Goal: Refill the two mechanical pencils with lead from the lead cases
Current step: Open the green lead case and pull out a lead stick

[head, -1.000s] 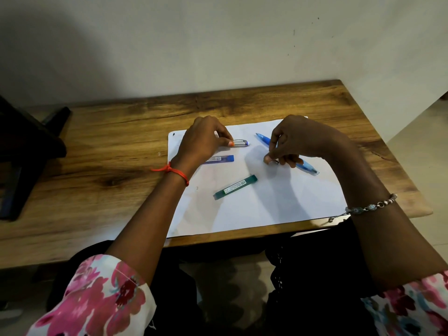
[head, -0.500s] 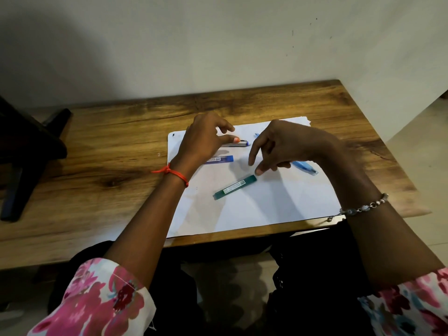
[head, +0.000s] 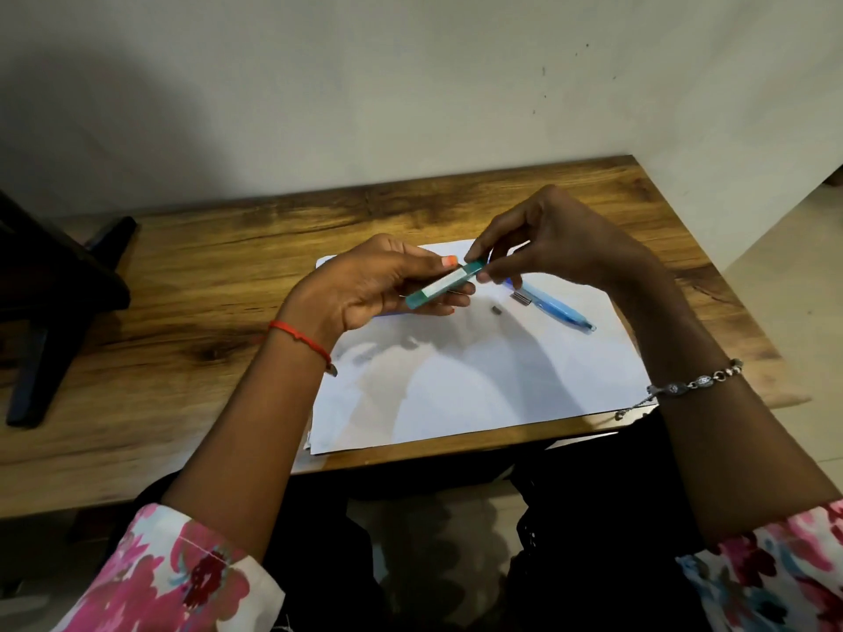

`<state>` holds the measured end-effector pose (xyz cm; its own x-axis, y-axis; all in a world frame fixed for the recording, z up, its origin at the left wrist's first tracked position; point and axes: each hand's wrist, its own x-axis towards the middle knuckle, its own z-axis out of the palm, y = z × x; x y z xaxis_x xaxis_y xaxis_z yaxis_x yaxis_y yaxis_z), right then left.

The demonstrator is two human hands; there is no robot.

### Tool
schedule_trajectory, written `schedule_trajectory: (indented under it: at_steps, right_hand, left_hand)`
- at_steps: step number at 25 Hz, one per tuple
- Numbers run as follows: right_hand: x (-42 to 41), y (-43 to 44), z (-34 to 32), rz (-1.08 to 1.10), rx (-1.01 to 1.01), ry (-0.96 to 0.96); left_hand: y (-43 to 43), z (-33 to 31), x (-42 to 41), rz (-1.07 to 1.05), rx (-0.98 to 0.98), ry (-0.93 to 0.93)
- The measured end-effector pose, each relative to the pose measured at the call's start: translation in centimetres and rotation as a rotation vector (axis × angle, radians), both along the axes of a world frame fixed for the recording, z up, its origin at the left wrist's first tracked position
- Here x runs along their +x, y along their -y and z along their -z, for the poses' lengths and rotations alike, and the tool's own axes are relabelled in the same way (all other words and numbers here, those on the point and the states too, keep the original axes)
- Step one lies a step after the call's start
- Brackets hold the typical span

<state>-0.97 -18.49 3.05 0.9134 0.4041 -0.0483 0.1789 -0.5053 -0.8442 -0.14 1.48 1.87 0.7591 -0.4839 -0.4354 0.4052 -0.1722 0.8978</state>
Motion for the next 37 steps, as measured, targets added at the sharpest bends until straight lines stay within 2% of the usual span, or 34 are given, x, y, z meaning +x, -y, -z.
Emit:
schedule_trajectory:
  at_steps: [3, 8, 19, 21, 25, 30, 33, 37]
  right_hand:
    - [0.1, 0.2, 0.0, 0.032, 0.104, 0.039]
    - [0.0, 0.0, -0.2, 0.046, 0.296, -0.052]
    - [0.3, 0.6, -0.3, 0.219, 0.331, -0.081]
    - [0.2, 0.6, -0.4, 0.239, 0.360, -0.138]
    - [0.2, -0.2, -0.1, 0.240, 0.431, -0.438]
    - [0.1, 0.1, 0.3, 0.132, 0.339, -0.450]
    - [0.1, -0.1, 0.5, 0.151, 0.342, -0.491]
    - [0.0, -0.5, 0.5, 0.219, 0.415, -0.636]
  left_hand:
    - [0.0, -0.7, -0.5, 0.001, -0.128, -0.141]
    - [0.1, -1.1, -0.7, -0.052, -0.143, -0.164]
    - [0.0, -0.8, -0.6, -0.066, -0.121, -0.204]
    - [-0.1, -0.7, -0.6, -0.081, -0.127, -0.208]
    - [0.0, -0.8, -0.6, -0.081, -0.119, -0.210]
    - [-0.1, -0.9, -0.6, -0.085, -0.119, -0.212]
    - [0.2, -0.9, -0.7, -0.094, -0.103, -0.205]
    - [0.4, -1.0, -0.8, -0.102, -0.068, -0.208]
